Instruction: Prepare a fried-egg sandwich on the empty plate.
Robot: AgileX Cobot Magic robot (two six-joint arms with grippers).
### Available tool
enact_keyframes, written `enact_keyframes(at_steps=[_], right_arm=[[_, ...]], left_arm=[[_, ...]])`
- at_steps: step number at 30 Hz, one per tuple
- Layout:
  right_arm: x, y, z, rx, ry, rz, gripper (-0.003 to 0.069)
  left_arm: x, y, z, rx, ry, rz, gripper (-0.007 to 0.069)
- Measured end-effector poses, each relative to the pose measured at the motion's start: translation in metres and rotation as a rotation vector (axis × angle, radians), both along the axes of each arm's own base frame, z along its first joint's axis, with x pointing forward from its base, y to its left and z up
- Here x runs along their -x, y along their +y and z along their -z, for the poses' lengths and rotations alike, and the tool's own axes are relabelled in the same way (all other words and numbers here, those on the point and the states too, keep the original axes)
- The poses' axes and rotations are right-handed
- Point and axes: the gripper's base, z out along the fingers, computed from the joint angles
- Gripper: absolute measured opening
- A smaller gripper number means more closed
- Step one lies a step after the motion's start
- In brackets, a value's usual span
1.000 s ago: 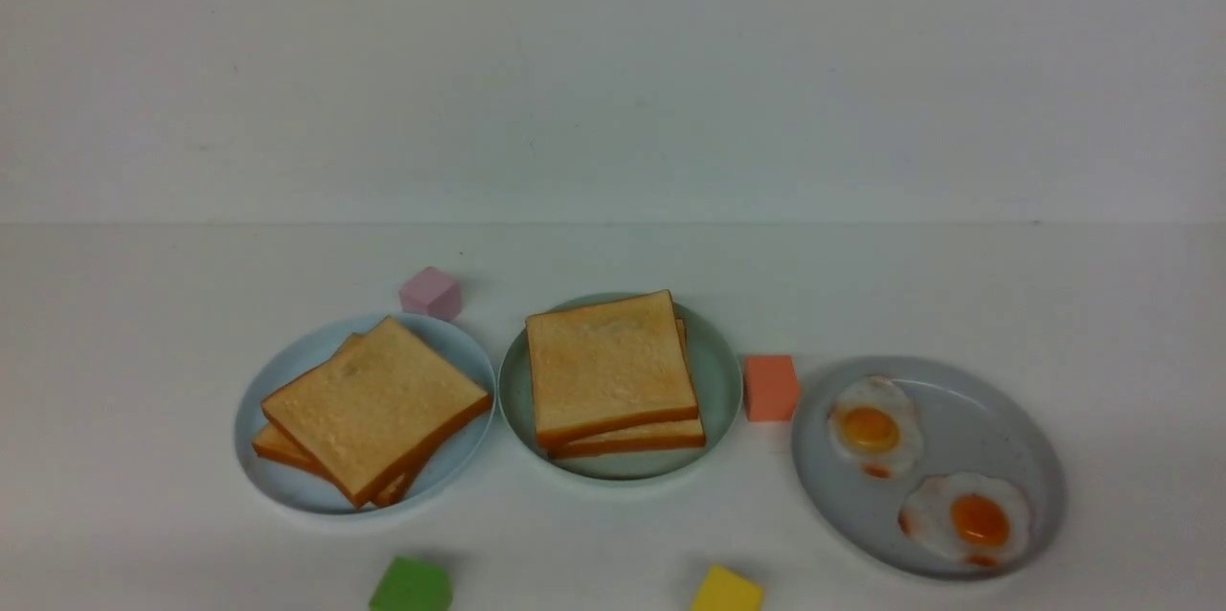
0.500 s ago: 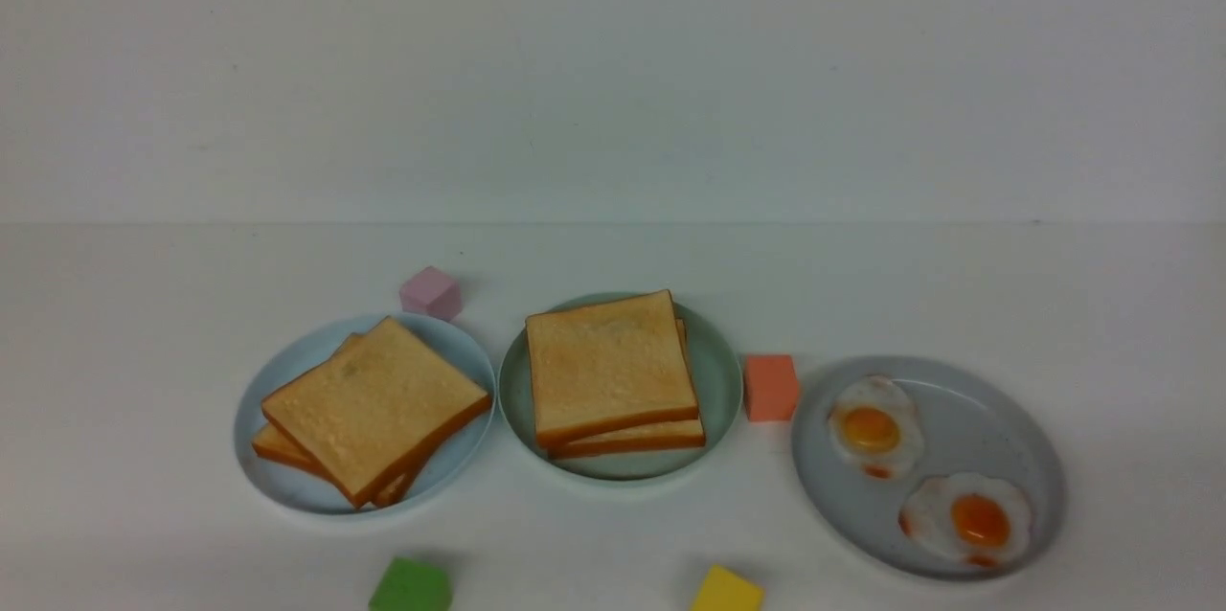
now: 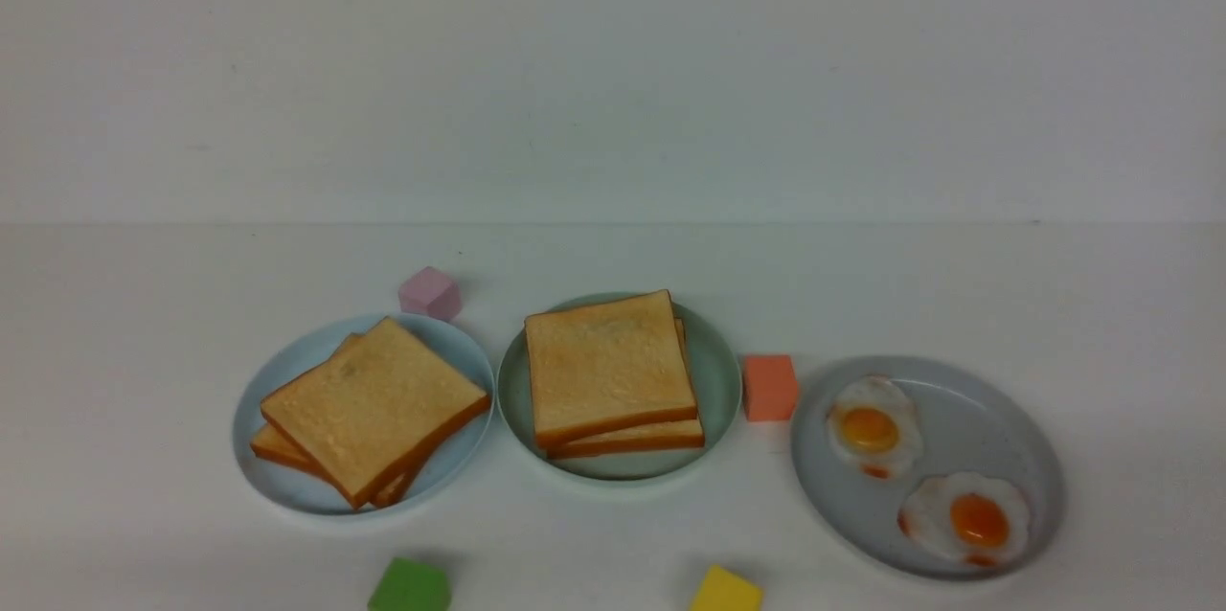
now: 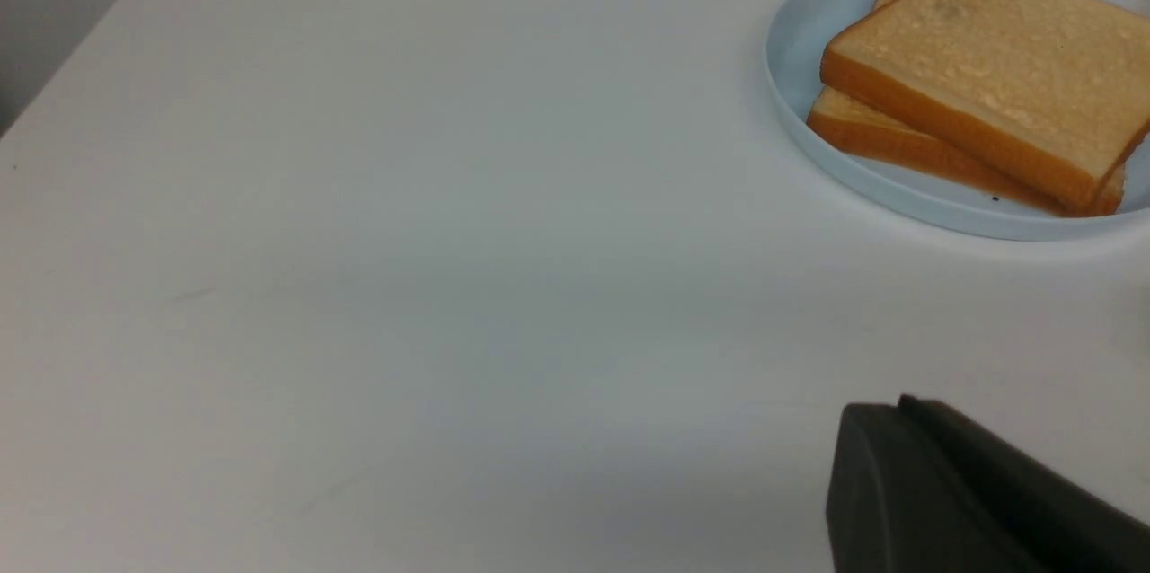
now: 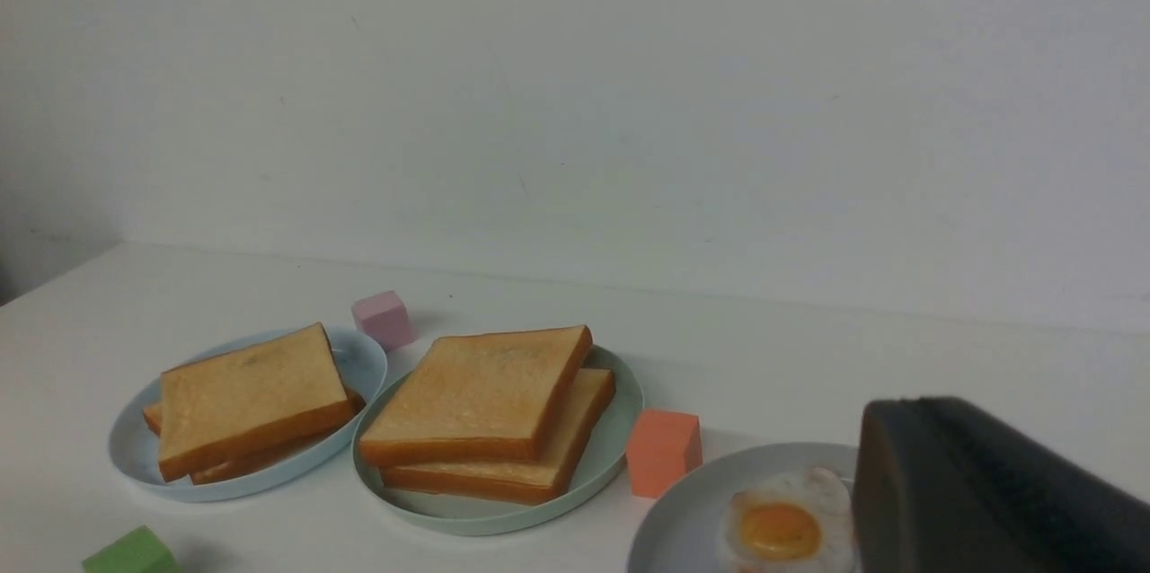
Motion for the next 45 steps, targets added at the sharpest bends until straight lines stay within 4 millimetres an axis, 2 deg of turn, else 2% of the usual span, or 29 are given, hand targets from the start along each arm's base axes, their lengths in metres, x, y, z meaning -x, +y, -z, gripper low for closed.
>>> enact_keyframes(at_steps=[3,9,14,18,45], right_arm=[[-0.001,-0.002,0.000,-0.060,0.028,0.049,0.0038],[-0.001,-0.013,0.011,-0.026,0.116,0.242,0.0043],[0.003,-0.020,0.041,-0.040,0.240,0.390,0.0049],[0.003,-0.023,0.081,-0.018,0.367,0.446,0.0055],[0.002,-0.023,0.081,-0.026,0.329,0.448,0.0098]], left_arm=[[0.000,0.000,0.000,0.000,0.000,0.000,0.0018],[0.000,0.000,0.000,0.000,0.000,0.000,0.0022],[0.000,0.000,0.000,0.000,0.000,0.000,0.0029],[0.000,0.000,0.000,0.000,0.000,0.000,0.0035],[0.000,0.000,0.000,0.000,0.000,0.000,0.0050]])
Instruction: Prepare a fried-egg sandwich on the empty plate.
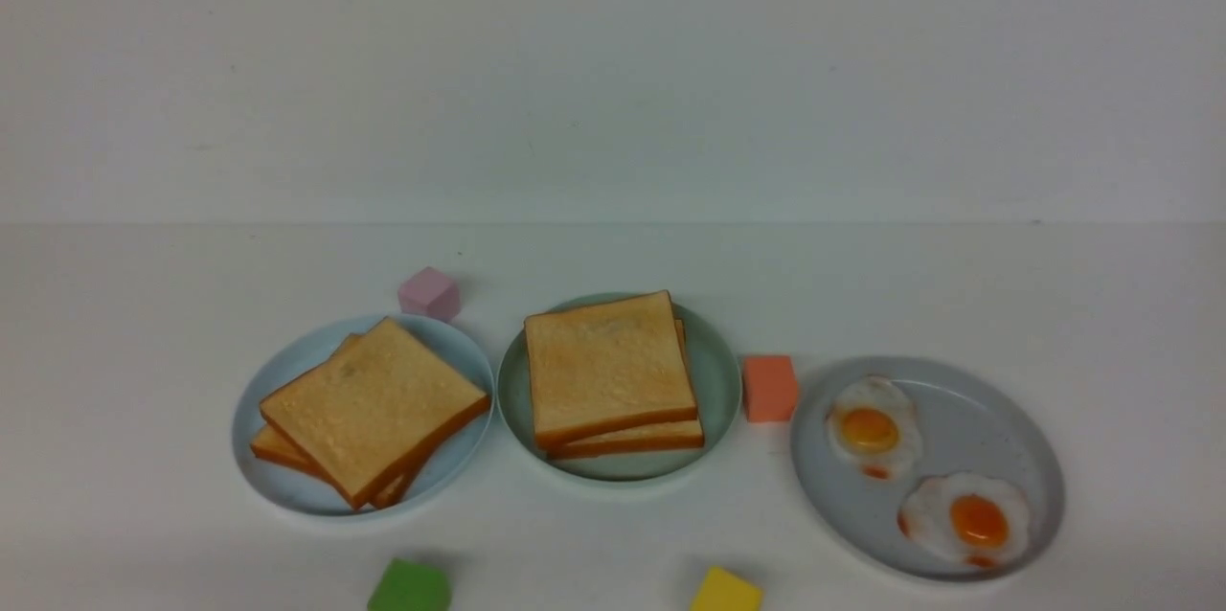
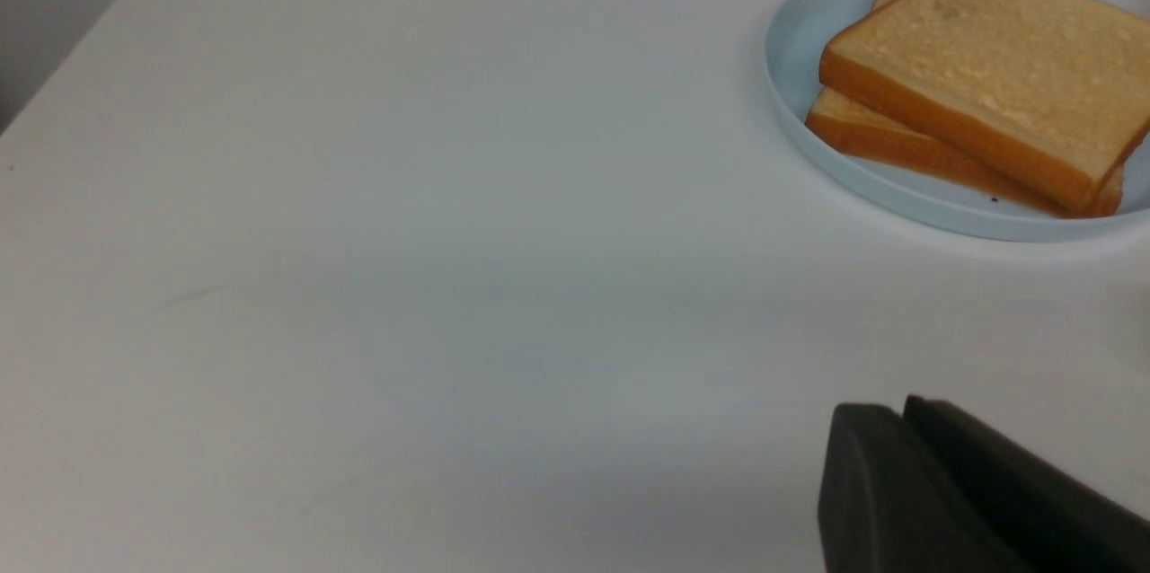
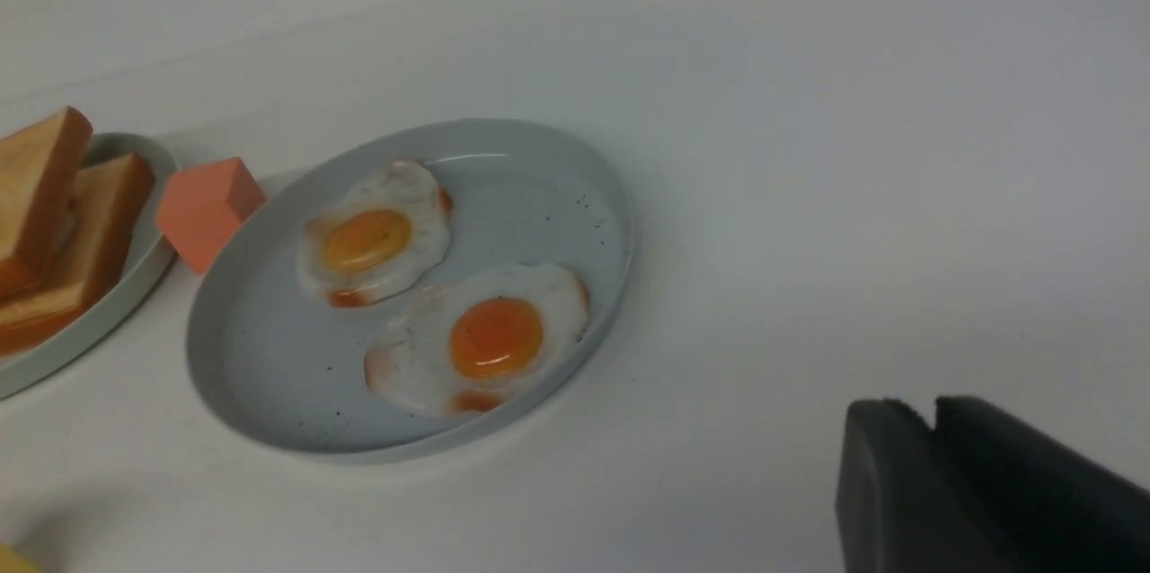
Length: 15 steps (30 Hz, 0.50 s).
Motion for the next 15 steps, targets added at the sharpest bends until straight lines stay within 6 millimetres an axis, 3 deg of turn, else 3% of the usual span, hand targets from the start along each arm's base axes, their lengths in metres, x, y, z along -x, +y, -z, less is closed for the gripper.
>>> enact_keyframes(at_steps=[15], right_arm=[[0.0000,0.0000,0.0002,0.000,0.000,0.000,0.0101]], left_arm=[[0.0000,0.0000,0.0000,0.000,0.000,0.000,0.0068]])
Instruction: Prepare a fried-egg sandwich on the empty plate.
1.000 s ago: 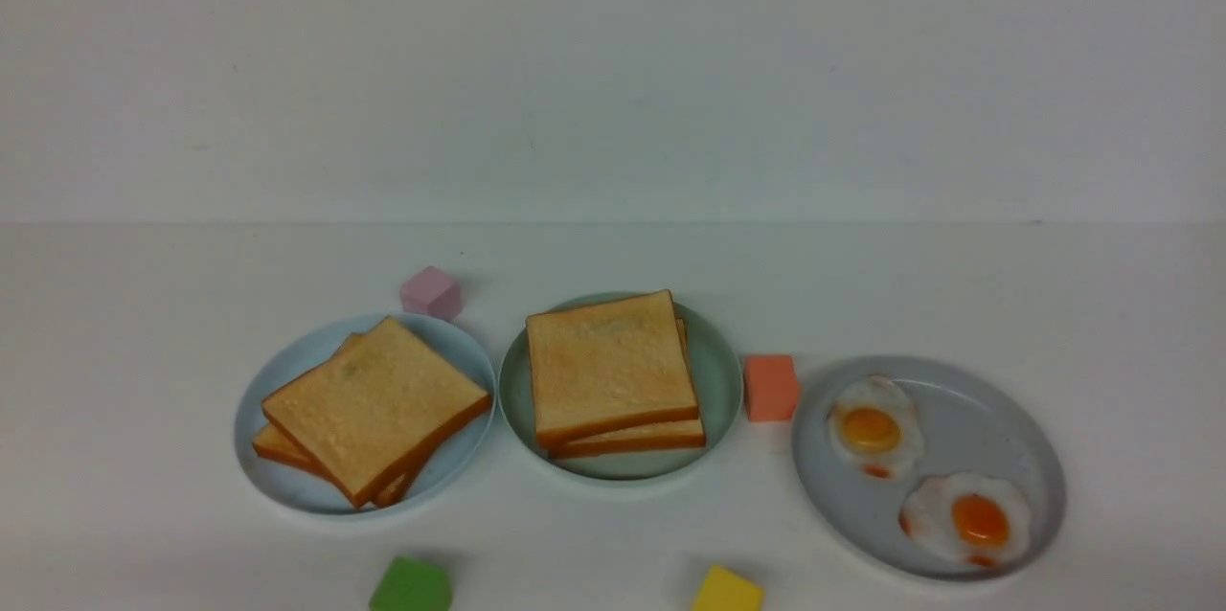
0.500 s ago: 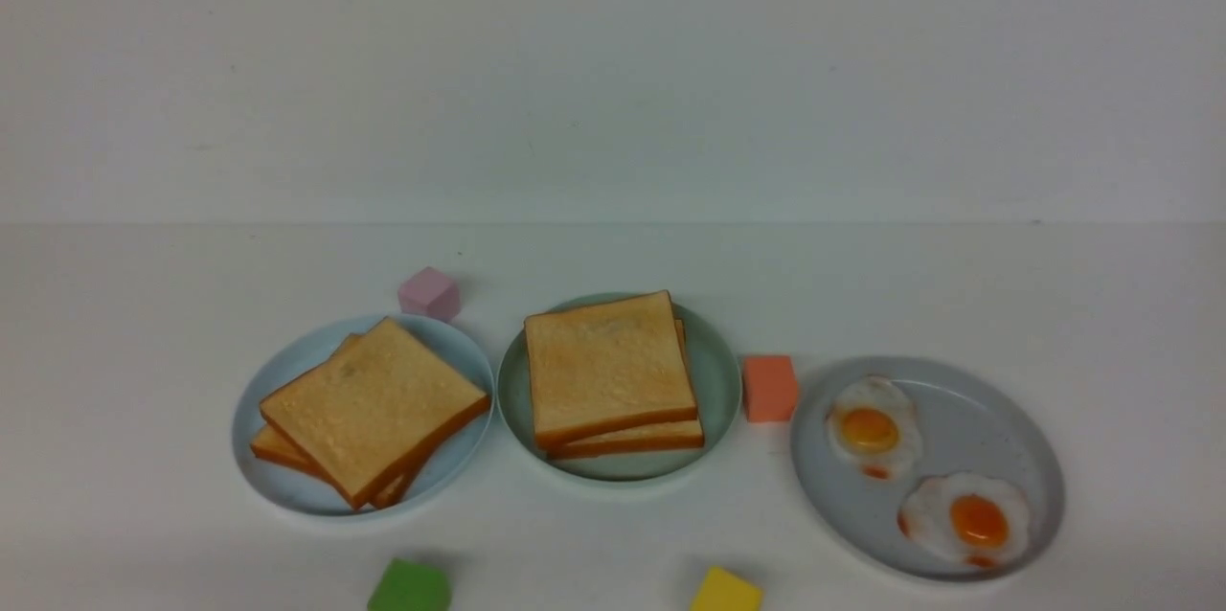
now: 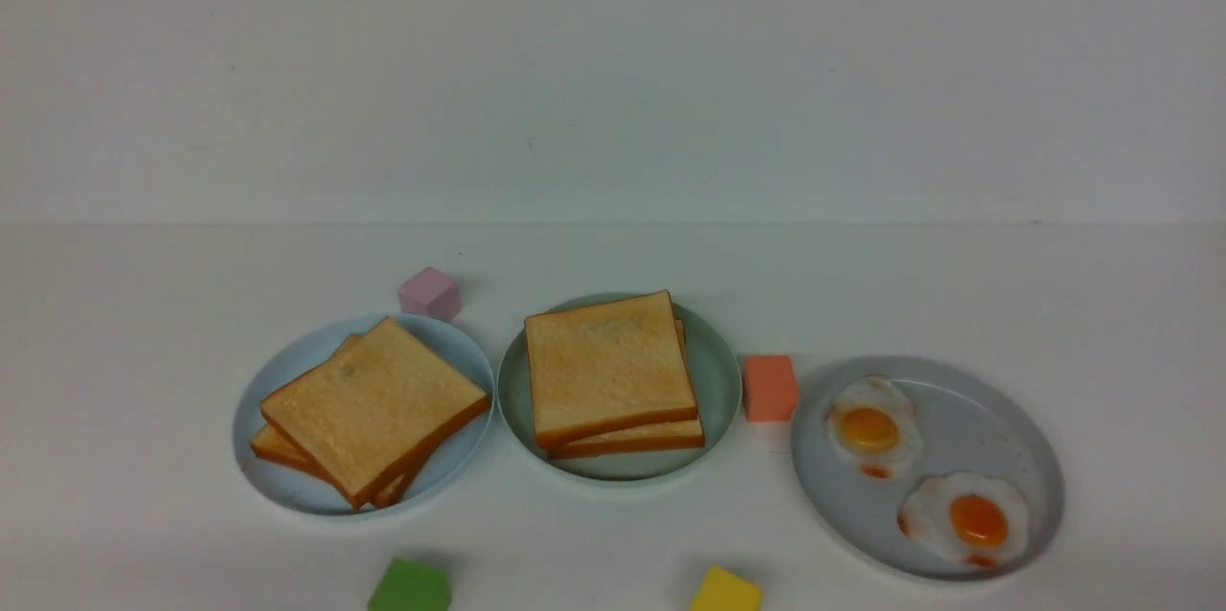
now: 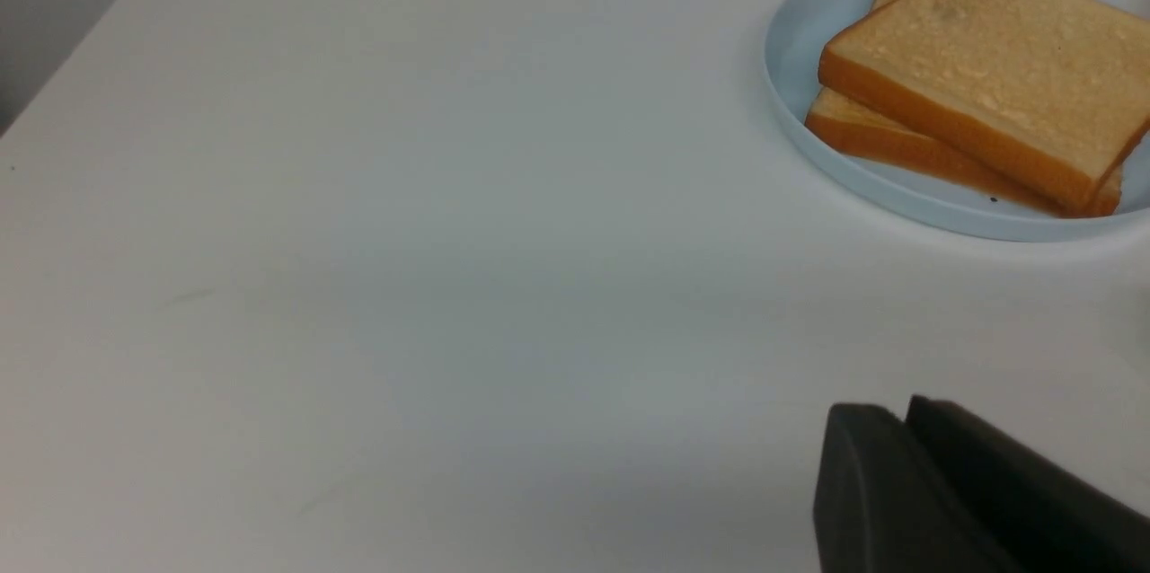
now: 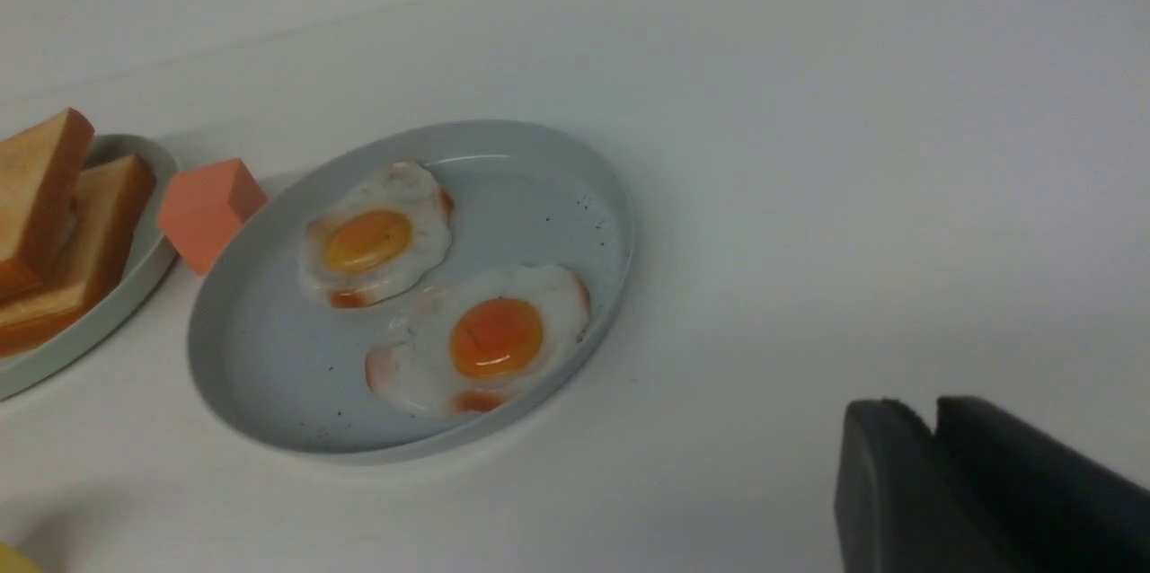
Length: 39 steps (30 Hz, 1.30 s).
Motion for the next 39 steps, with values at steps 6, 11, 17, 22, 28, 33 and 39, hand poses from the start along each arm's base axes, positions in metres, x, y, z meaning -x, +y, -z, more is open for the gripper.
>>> enact_keyframes(at_steps=[6,11,17,22,28,33,39], right_arm=[[0.0000,0.0000,0.0000,0.000,0.000,0.000,0.0108],[0.0000,0.0000,0.0000,0.000,0.000,0.000,0.0117],[0.0000,0.0000,0.0000,0.000,0.000,0.000,0.0123],[0.0000,0.0000,0.0000,0.000,0.000,0.000,0.0128],[0.0000,0.0000,0.0000,0.000,0.000,0.000,0.0137],[0.0000,0.0000,0.0000,0.000,0.000,0.000,0.0140],[0.0000,0.0000,-0.0001,0.000,-0.001,0.000,0.0143]], left_arm=[[0.0000,0.0000,0.0000,0.000,0.000,0.000,0.0075],[0.0000,0.0000,-0.0001,0.000,-0.001,0.000,0.0081],[0.0000,0.0000,-0.0001,-0.001,-0.001,0.001,0.0090],[0.0000,0.0000,-0.0001,-0.001,-0.001,0.001,0.0094],[0.0000,0.0000,-0.0001,-0.001,-0.001,0.001,0.0102],[0.0000,0.0000,-0.0001,-0.001,-0.001,0.001,0.0106],[0.0000,0.0000,-0.0001,-0.001,-0.001,0.001,0.0113]])
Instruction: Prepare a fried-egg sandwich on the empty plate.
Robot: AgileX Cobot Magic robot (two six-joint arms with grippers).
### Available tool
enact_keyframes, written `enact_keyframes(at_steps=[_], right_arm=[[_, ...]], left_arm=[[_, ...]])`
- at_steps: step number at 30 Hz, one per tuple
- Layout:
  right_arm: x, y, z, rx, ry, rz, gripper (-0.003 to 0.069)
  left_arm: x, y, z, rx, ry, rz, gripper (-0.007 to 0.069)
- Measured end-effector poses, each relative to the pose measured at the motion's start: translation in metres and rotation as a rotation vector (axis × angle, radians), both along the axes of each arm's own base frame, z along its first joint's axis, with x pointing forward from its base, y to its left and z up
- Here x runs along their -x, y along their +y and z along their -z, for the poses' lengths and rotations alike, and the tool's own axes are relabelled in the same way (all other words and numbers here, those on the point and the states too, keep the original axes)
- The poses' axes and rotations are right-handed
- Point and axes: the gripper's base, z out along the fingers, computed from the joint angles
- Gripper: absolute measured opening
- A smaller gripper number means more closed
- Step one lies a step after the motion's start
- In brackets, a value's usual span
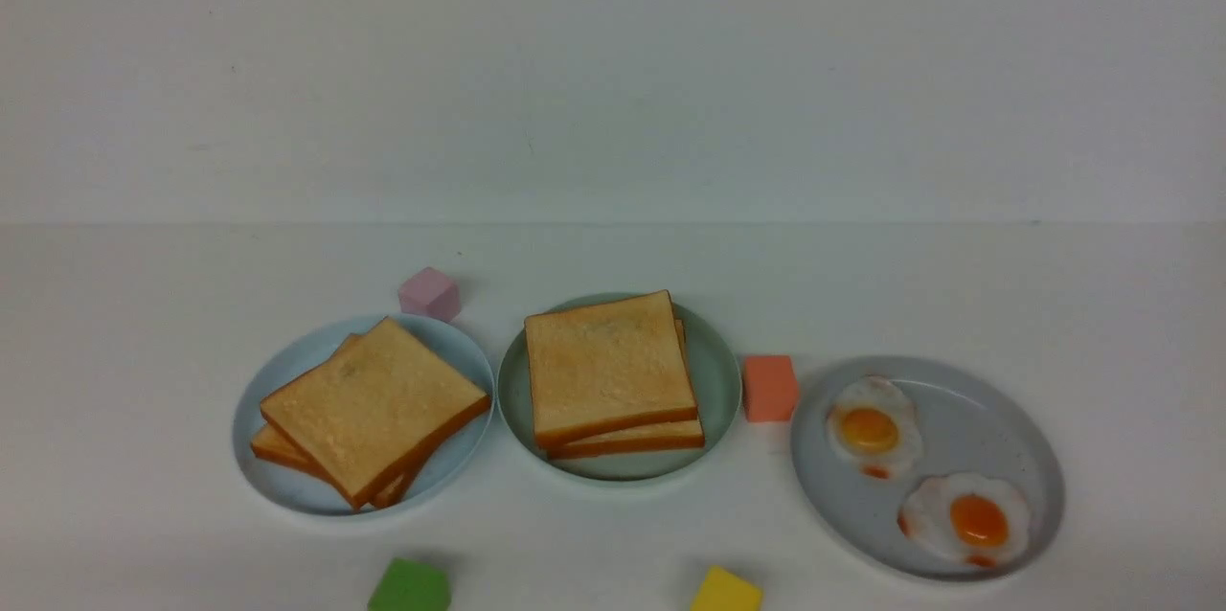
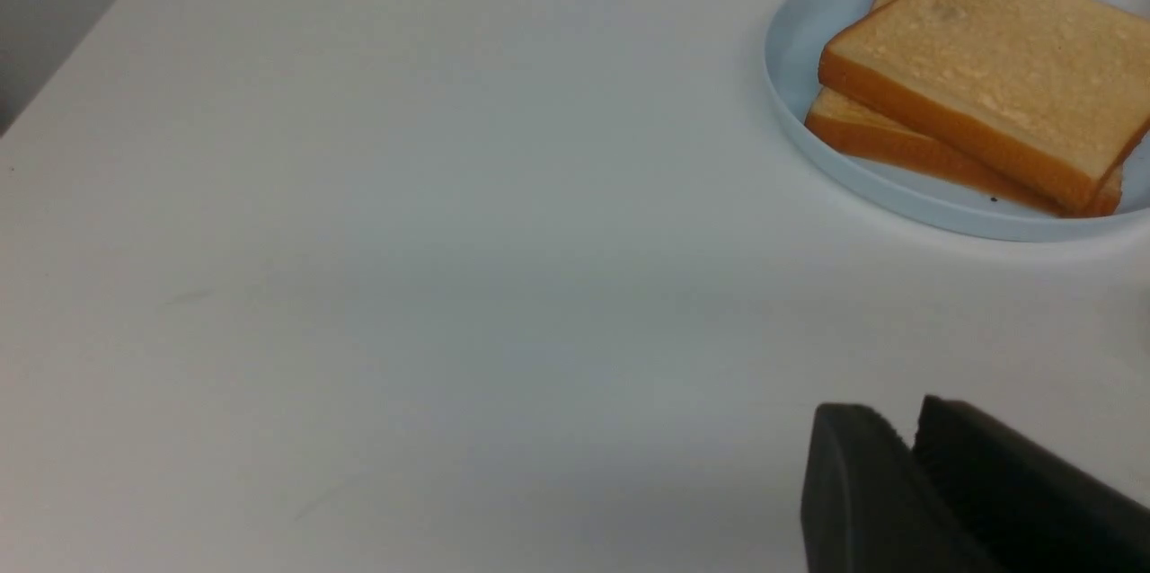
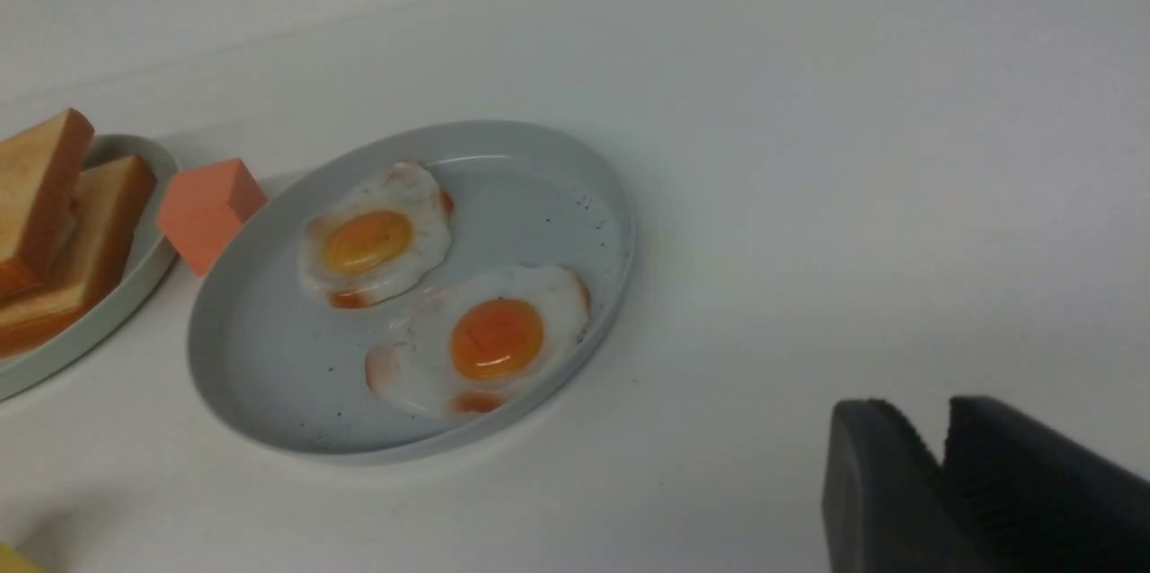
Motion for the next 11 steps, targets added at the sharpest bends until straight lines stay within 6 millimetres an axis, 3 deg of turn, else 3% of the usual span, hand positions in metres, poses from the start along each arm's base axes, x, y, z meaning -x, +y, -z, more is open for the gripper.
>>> enact_keyframes(at_steps=[11], right_arm=[[0.0000,0.0000,0.0000,0.000,0.000,0.000,0.0156]], left_arm=[[0.0000,0.0000,0.0000,0.000,0.000,0.000,0.0122]])
